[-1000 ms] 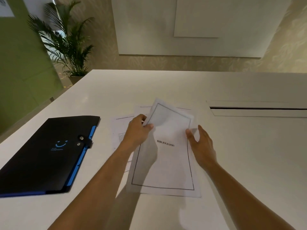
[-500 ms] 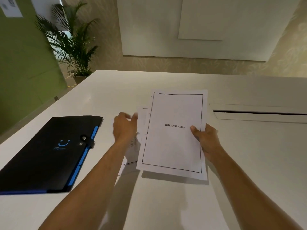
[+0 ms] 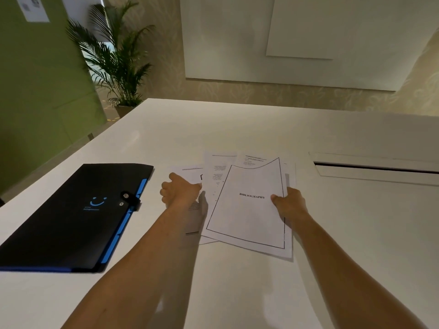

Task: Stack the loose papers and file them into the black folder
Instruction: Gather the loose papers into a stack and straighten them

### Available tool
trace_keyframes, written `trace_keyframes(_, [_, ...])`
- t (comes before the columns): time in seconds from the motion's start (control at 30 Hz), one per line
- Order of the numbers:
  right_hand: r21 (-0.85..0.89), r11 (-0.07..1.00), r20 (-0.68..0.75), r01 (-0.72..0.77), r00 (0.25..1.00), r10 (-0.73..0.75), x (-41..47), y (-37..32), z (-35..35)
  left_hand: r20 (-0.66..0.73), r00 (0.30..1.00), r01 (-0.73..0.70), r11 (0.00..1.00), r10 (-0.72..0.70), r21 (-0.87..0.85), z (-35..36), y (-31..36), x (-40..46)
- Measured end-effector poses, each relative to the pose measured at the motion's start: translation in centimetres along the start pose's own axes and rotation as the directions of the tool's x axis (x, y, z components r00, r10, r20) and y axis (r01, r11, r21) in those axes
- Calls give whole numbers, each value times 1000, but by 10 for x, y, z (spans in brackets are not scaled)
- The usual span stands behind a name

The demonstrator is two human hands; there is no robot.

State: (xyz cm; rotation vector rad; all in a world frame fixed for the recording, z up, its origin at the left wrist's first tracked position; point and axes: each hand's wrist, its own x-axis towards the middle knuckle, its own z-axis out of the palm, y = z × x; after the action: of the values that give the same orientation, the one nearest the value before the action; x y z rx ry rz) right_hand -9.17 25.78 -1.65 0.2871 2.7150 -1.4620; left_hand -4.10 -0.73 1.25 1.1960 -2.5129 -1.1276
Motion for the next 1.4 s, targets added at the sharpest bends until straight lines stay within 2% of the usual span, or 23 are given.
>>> trace_keyframes(0.13, [-2, 1000, 19, -27, 999, 27, 3, 1, -1, 58, 996, 79, 974, -69, -212, -3, 6, 10])
trace_keyframes(0.27, [3, 1000, 44, -26, 999, 26, 5, 3, -3, 219, 975, 139, 888, -44, -438, -1, 6, 18])
trace_keyframes(0.37, [18, 999, 54, -28, 998, 27, 7, 5, -2, 313, 950, 157, 862, 2, -483, 7, 6, 16])
trace_keyframes(0.57, [49, 998, 56, -25, 998, 22, 6, 8, -2, 354, 914, 32, 836, 197, -548, 19, 8, 15])
trace_keyframes(0.7, [95, 995, 122, -30, 992, 19, 8, 11, -4, 414, 868, 70, 758, 274, -649, 23, 8, 14])
trace_keyframes(0.77, [151, 988, 206, -40, 978, 8, 10, 11, -4, 440, 856, 79, 771, 272, -632, 24, 10, 14])
trace_keyframes(0.87, [181, 982, 291, -45, 957, -9, 9, 8, -4, 460, 866, 134, 793, 198, -595, 25, 11, 16])
trace_keyframes(1.0, [342, 939, 339, -38, 937, -85, 9, 7, -2, 415, 890, 72, 842, 188, -535, 29, 10, 21])
trace_keyframes(1.1, [439, 898, 276, -7, 953, -128, 11, 7, -10, 411, 899, 114, 824, 152, -555, 29, 11, 22])
trace_keyframes(1.2, [472, 881, 129, 30, 986, -102, 21, 5, -26, 410, 905, 114, 865, 111, -488, 29, 13, 25])
trace_keyframes(1.27, [383, 922, 19, 49, 998, -60, 29, 8, -34, 401, 906, 94, 861, 134, -500, 30, 13, 24])
trace_keyframes(1.4, [-23, 997, -65, 73, 995, -75, 25, 19, -31, 419, 878, 74, 799, 232, -596, 29, 10, 21])
